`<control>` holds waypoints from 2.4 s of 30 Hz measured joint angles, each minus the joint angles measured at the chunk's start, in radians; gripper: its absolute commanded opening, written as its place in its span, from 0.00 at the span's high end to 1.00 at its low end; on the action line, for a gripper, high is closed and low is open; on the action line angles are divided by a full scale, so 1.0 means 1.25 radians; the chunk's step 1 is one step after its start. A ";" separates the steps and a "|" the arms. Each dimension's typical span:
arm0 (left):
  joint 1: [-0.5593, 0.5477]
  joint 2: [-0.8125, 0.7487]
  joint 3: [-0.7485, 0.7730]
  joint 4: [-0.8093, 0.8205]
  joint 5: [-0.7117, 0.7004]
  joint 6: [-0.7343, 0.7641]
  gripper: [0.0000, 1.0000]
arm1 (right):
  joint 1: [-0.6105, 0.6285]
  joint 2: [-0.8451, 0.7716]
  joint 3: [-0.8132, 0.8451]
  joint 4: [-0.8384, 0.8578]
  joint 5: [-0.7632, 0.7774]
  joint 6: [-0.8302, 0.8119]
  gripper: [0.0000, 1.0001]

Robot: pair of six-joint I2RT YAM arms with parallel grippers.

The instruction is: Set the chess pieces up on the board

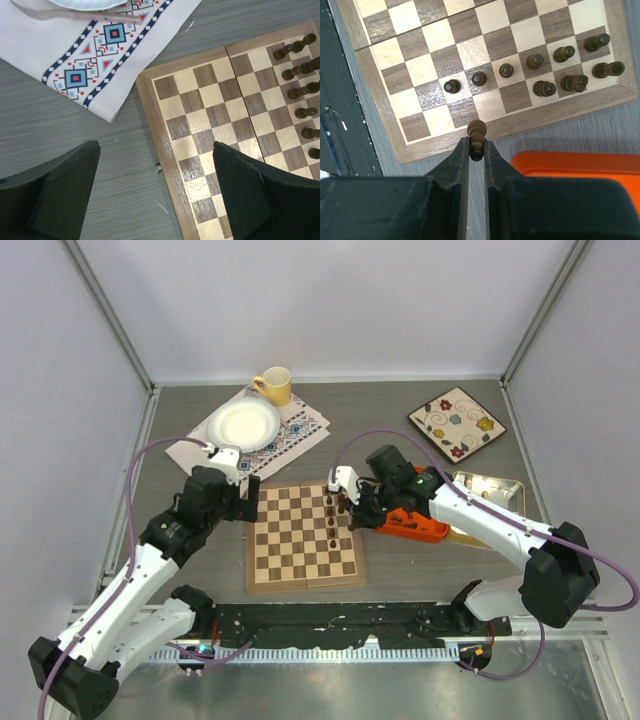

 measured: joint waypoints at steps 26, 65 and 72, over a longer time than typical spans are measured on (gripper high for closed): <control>0.000 -0.008 -0.014 0.043 -0.052 0.089 0.01 | 0.048 0.025 -0.025 -0.033 0.010 -0.077 0.98; 0.000 -0.008 -0.026 0.050 -0.079 0.120 0.00 | 0.130 0.143 0.016 -0.005 0.110 -0.051 0.91; 0.000 -0.009 -0.026 0.050 -0.079 0.120 0.00 | 0.140 0.156 0.021 -0.004 0.115 -0.048 0.87</control>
